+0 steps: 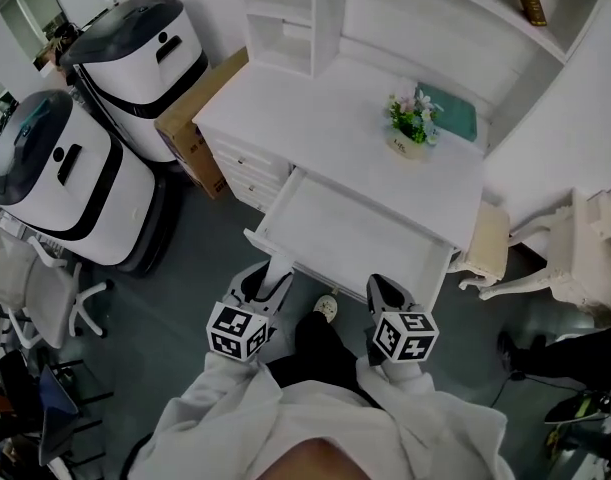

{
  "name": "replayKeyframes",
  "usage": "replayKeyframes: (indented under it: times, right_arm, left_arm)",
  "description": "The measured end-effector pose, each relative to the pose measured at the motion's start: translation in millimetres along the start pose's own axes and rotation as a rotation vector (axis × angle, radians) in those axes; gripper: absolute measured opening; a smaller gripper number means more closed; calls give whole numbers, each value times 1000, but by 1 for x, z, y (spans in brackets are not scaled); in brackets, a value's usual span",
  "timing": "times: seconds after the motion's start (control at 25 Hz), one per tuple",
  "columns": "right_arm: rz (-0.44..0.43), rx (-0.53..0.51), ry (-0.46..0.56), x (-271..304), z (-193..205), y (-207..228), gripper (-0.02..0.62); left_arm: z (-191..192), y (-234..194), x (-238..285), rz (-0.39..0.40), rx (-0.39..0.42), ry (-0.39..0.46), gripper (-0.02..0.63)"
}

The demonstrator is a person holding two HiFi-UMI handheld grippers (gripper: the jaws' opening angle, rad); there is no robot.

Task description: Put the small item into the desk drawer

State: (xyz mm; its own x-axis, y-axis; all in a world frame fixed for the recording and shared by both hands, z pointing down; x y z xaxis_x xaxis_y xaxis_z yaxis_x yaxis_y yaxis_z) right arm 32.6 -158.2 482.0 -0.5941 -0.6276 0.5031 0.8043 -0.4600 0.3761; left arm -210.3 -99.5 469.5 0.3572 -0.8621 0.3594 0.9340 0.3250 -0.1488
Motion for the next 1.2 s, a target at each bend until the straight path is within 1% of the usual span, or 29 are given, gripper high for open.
replayKeyframes:
  times: [0.24, 0.44, 0.72, 0.96, 1.2]
  right_arm:
    - [21, 4, 0, 31, -27, 18, 37]
    - [37, 12, -4, 51, -41, 31, 37]
    - [71, 64, 6, 69, -52, 52, 37]
    - [91, 93, 25, 85, -52, 66, 37]
    - [115, 92, 39, 91, -49, 76, 37]
  left_arm:
    - [-16, -20, 44, 34, 6, -11, 189]
    - [-29, -35, 74, 43, 6, -18, 189]
    - [-39, -41, 115, 104, 34, -54, 189]
    - [-46, -52, 150, 152, 98, -84, 189]
    - [-41, -45, 178, 238, 190, -135, 189]
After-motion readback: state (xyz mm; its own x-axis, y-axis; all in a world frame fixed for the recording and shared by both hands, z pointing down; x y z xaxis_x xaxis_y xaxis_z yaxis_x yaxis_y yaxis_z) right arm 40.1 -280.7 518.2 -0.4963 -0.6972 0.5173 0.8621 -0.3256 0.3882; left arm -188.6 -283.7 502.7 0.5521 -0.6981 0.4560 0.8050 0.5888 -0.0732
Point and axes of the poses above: the fingertips, and each gripper's own axes: x forward along the fingers, y to its right, z out of its underside, the point moved 6 cm from there along -x, backward along the fingers, and after that the axes turned 2 degrees about x, right-handed, at the moved point
